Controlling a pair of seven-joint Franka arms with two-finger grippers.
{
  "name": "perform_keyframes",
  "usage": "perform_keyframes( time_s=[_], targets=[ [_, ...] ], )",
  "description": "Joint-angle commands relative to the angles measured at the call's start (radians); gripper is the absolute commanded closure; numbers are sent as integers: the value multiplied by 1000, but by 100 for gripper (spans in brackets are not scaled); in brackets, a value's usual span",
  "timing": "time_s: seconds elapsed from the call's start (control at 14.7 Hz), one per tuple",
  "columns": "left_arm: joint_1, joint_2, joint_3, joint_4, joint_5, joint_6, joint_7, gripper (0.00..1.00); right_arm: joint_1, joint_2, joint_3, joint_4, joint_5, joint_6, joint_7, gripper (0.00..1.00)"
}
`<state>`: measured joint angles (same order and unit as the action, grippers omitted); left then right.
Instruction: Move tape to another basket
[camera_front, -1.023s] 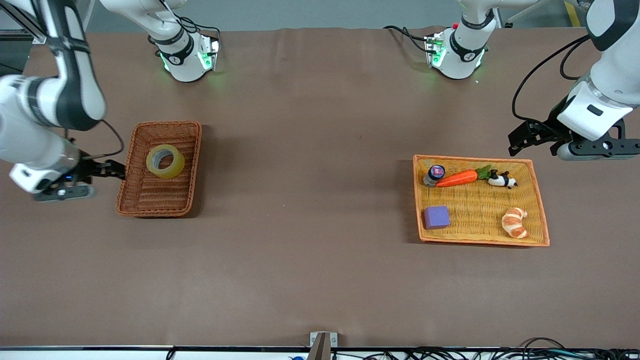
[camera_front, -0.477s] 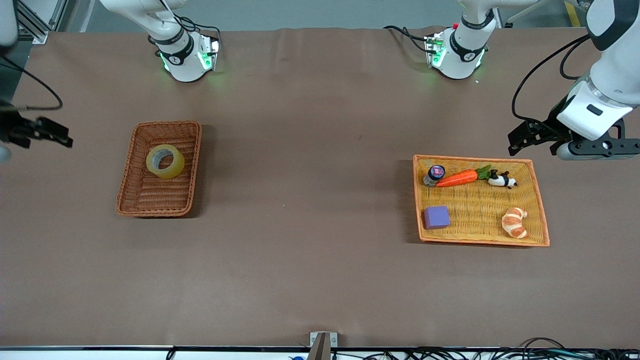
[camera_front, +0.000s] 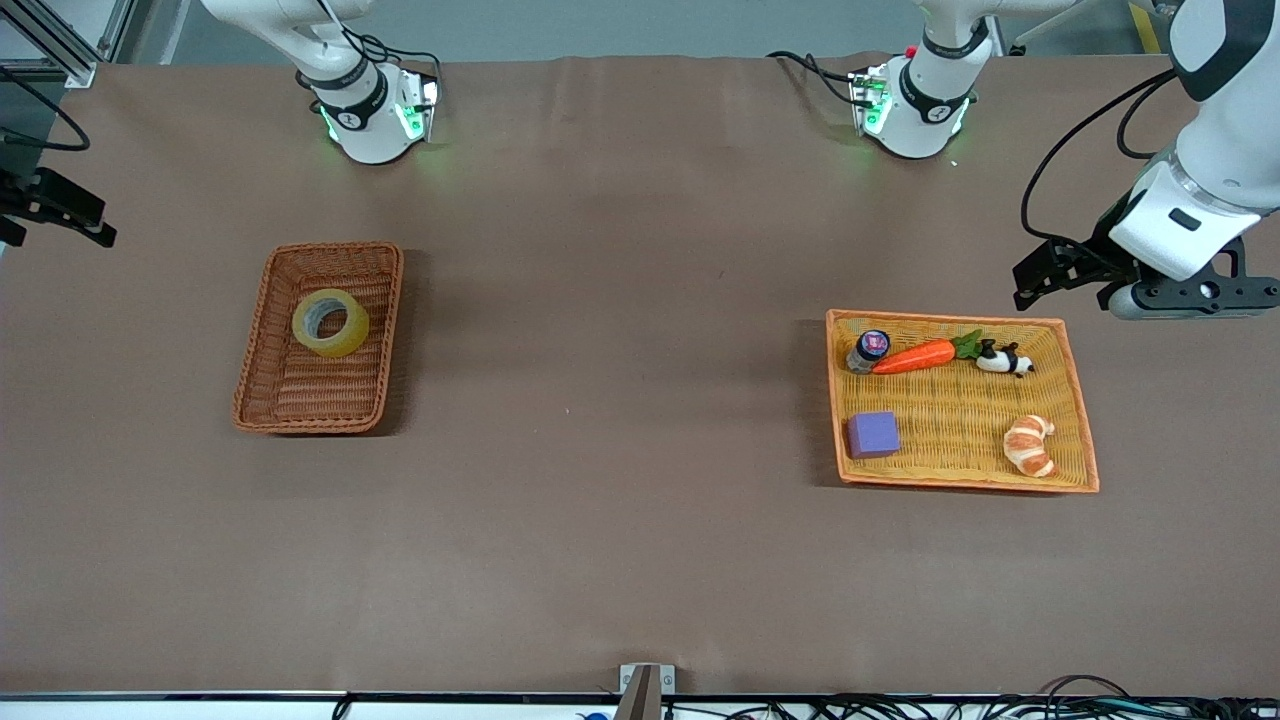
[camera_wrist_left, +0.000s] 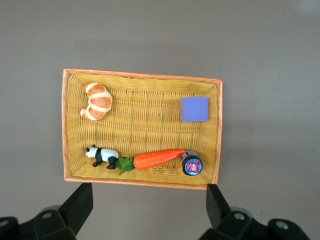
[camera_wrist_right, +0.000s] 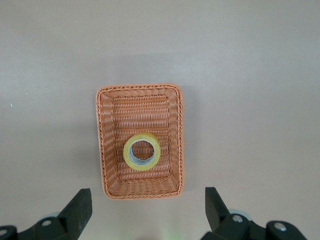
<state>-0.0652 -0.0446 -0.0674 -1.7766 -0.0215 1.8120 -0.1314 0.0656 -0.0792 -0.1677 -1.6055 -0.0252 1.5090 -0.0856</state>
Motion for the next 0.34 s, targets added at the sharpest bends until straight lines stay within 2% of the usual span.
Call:
perform_keyframes(
  time_s=[0.0,0.27],
  targets=[
    [2,8,1,22,23,-20,3,0,-10,59,11,79,-4,-15,18,0],
    [2,8,3,26,23,-20,4,0,-13,68,10,81,-7,28,18,0]
  ],
)
